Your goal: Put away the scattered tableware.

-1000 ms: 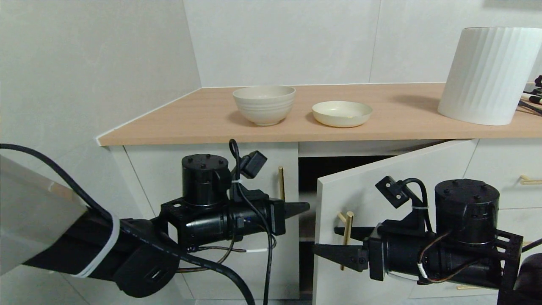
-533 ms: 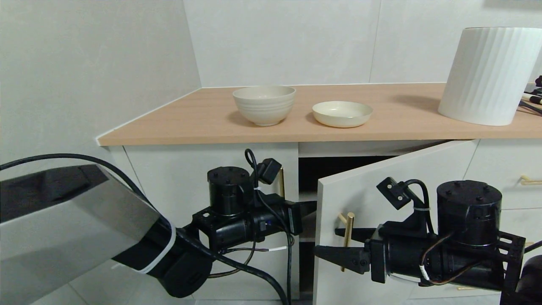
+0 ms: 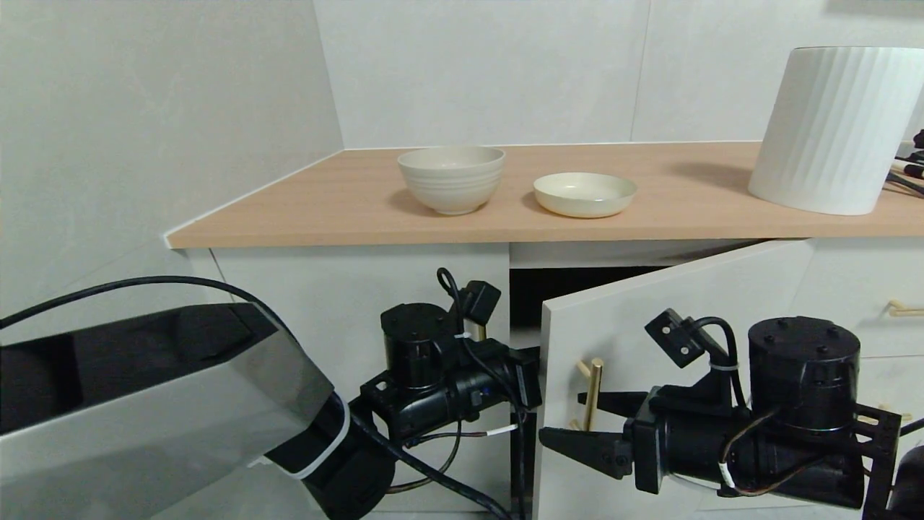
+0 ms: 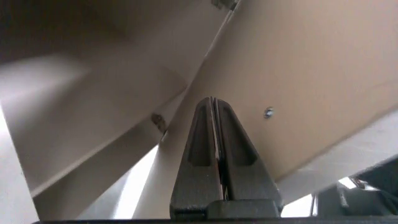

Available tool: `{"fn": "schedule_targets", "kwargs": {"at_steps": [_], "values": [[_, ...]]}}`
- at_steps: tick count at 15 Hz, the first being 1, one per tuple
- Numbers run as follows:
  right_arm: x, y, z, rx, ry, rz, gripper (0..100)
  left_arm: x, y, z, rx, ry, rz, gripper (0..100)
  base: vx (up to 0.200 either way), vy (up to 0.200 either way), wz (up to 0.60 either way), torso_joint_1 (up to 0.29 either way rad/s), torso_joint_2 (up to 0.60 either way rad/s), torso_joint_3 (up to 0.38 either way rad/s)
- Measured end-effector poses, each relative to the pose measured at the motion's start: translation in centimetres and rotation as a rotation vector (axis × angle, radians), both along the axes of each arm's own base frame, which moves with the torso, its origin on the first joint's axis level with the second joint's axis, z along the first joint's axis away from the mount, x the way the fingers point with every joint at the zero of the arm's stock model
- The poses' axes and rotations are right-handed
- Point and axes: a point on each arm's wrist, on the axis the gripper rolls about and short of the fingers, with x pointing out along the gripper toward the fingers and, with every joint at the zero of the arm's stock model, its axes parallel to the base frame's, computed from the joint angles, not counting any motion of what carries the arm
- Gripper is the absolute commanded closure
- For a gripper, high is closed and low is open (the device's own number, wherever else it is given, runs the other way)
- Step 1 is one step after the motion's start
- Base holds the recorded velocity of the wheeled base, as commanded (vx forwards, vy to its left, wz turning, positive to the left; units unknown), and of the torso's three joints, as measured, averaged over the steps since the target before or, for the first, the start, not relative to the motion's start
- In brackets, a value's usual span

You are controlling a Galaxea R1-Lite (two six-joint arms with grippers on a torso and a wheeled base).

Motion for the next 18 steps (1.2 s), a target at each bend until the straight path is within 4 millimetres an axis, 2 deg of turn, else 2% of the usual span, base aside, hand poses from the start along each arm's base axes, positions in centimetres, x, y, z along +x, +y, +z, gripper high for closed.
{"fn": "schedule_targets", "kwargs": {"at_steps": [5,7,9,14,18], "values": [[0.9,-2.8,1.0,-0.033,-0.114,-0.088,0,-0.1,-0.4,-0.5,0.005,0.004,-0.001,100,0.000,0.000,0.00,0.000,0.00,0.000],[0.5,-3.6,1.4,-0.044,-0.113,-0.105,0,-0.1,-0.4,-0.3,0.002,0.001,0.000,100,0.000,0.000,0.00,0.000,0.00,0.000],[-0.7,-4.5,1.5,-0.077,-0.064,-0.105,0,-0.2,-0.3,-0.1,-0.009,-0.012,0.004,100,0.000,0.000,0.00,0.000,0.00,0.000],[-6.2,-6.9,0.8,-0.107,-0.017,-0.054,0,-0.6,0.0,0.5,-0.016,-0.020,0.006,100,0.000,0.000,0.00,0.000,0.00,0.000],[-7.9,-7.3,0.1,-0.116,-0.005,-0.015,0,-1.0,-0.1,0.5,-0.013,-0.015,-0.001,100,0.000,0.000,0.00,0.000,0.00,0.000]]}}
